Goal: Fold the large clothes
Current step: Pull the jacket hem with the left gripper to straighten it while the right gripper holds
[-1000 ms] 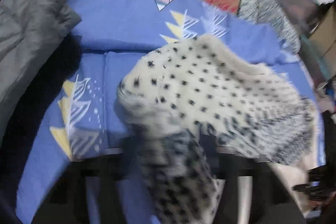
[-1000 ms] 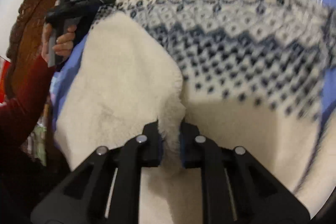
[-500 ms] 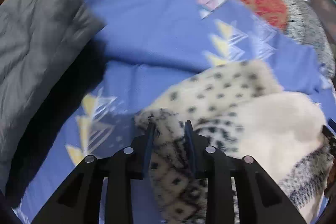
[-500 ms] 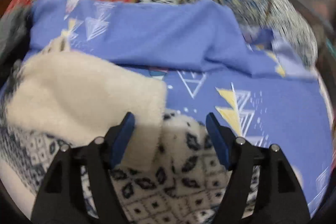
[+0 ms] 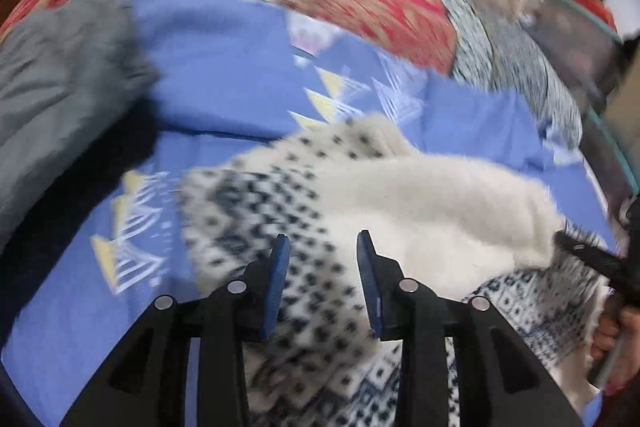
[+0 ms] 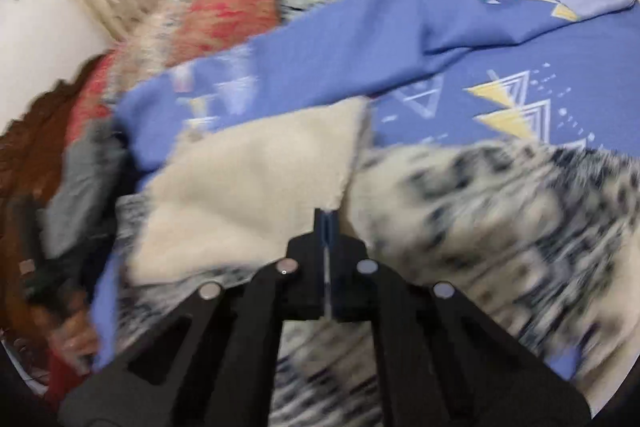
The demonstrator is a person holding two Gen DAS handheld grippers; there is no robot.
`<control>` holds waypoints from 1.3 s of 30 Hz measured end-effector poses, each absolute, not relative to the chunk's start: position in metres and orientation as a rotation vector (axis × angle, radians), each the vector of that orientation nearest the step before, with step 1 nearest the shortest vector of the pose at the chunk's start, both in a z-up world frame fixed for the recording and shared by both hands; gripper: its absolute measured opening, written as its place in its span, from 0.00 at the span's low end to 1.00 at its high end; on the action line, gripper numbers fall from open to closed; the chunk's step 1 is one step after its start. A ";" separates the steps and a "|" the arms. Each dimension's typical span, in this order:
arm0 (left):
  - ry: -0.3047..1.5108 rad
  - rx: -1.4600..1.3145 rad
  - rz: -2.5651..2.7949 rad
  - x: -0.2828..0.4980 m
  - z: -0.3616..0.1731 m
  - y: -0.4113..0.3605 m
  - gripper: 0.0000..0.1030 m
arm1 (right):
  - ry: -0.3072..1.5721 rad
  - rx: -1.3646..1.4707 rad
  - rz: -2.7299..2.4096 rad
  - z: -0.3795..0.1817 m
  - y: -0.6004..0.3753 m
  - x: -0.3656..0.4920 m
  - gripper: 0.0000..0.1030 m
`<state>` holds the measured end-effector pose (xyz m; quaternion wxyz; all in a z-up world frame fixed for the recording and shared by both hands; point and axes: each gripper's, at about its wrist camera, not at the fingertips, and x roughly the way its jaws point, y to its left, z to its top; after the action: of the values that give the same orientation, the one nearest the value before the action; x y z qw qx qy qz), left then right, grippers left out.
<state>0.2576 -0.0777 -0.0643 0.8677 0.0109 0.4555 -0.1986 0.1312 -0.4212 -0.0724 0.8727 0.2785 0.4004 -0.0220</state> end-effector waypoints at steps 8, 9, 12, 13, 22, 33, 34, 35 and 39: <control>1.041 0.039 -0.356 0.315 -0.120 -0.089 0.55 | 1.084 0.431 -0.157 -0.107 -0.427 0.121 0.04; 1.001 0.058 -0.375 0.313 -0.130 -0.088 0.55 | 1.058 0.472 -0.128 -0.100 -0.435 0.121 0.06; 0.903 0.090 -0.387 0.297 -0.130 -0.086 0.55 | 0.877 0.432 -0.111 -0.048 -0.454 0.123 0.42; 0.903 0.088 -0.388 0.297 -0.131 -0.086 0.56 | 0.814 0.419 -0.140 -0.032 -0.465 0.128 0.64; 0.897 0.036 -0.410 0.301 -0.137 -0.081 0.56 | 1.149 0.420 0.002 -0.103 -0.483 0.233 0.66; 0.896 0.022 -0.414 0.303 -0.137 -0.080 0.56 | 0.841 0.001 -0.235 -0.064 -0.443 0.215 0.09; 0.895 0.026 -0.412 0.303 -0.137 -0.081 0.56 | 0.892 0.022 -0.276 -0.079 -0.455 0.224 0.10; 0.892 0.035 -0.406 0.302 -0.137 -0.081 0.56 | 0.963 0.035 -0.280 -0.096 -0.459 0.231 0.17; 0.890 0.039 -0.403 0.302 -0.137 -0.081 0.56 | 0.932 0.060 -0.309 -0.102 -0.460 0.226 0.61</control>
<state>0.3023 -0.0814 -0.1369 0.8829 0.0188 0.4273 -0.1937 0.2263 -0.4595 -0.1018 0.8814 0.0290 0.4474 -0.1485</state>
